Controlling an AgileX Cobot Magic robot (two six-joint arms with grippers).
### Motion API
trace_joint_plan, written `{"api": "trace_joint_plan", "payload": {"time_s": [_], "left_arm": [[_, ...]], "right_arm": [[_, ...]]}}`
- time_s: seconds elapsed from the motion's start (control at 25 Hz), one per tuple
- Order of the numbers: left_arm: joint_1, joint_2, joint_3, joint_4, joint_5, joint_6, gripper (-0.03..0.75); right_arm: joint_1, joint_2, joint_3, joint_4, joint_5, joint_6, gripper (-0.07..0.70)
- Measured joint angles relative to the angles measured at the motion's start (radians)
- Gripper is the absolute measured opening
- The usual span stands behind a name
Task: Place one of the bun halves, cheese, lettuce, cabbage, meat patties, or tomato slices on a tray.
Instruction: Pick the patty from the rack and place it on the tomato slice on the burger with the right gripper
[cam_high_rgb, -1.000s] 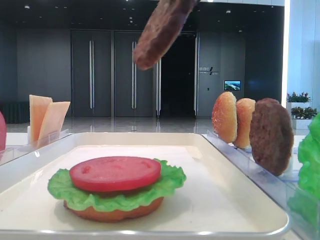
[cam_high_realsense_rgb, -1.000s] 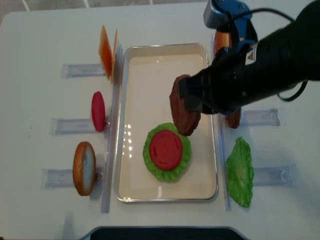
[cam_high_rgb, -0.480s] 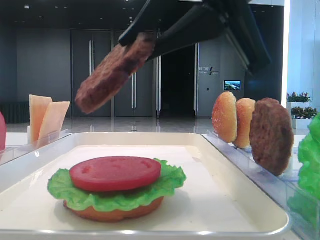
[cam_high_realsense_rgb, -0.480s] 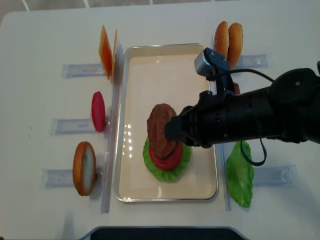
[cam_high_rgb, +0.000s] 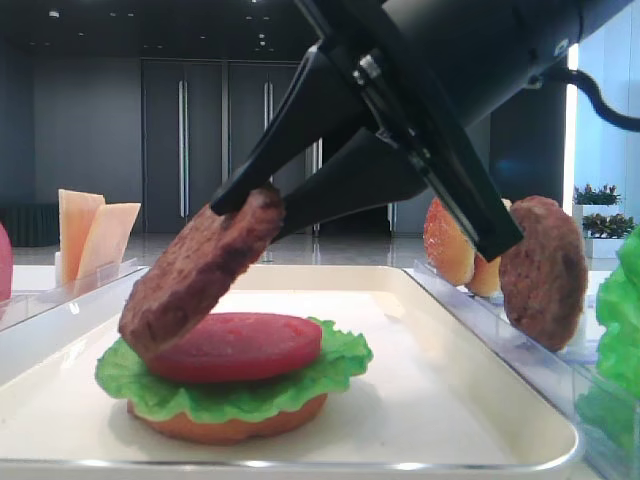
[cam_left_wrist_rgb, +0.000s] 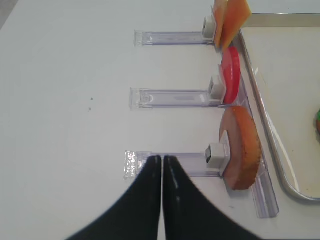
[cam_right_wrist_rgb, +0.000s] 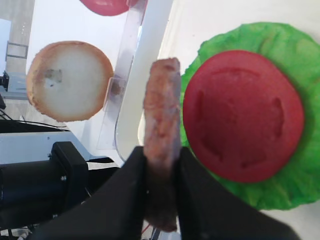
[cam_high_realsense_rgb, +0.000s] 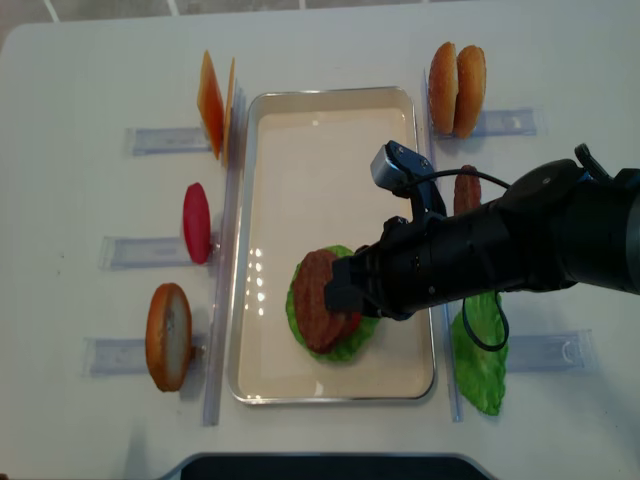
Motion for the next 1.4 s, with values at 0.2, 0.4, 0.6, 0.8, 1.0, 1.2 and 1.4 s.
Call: {"api": "trace_joint_plan", "payload": {"time_s": [0.2,0.4,0.6,0.8,1.0,1.2,1.4], "left_arm": [[0.0,0.0,0.0,0.0,0.0,0.0,-0.001],[0.0,0.0,0.0,0.0,0.0,0.0,-0.001],[0.0,0.0,0.0,0.0,0.0,0.0,-0.001],[0.0,0.0,0.0,0.0,0.0,0.0,-0.001],[0.0,0.0,0.0,0.0,0.0,0.0,-0.001],[0.0,0.0,0.0,0.0,0.0,0.0,-0.001],[0.0,0.0,0.0,0.0,0.0,0.0,-0.001]], "right_arm": [[-0.001,0.007,0.0,0.042,0.005,-0.041,0.148],[-0.002,0.007,0.0,0.057,0.008,-0.059,0.148],[-0.025,0.007,0.0,0.066,0.009,-0.066,0.148],[-0.044,0.007,0.0,0.066,0.014,-0.067,0.148],[-0.045,0.018,0.0,0.067,0.042,-0.067,0.148],[-0.045,0.045,0.0,0.072,0.072,-0.077,0.148],[-0.06,0.046,0.0,0.08,0.073,-0.091,0.148]]}}
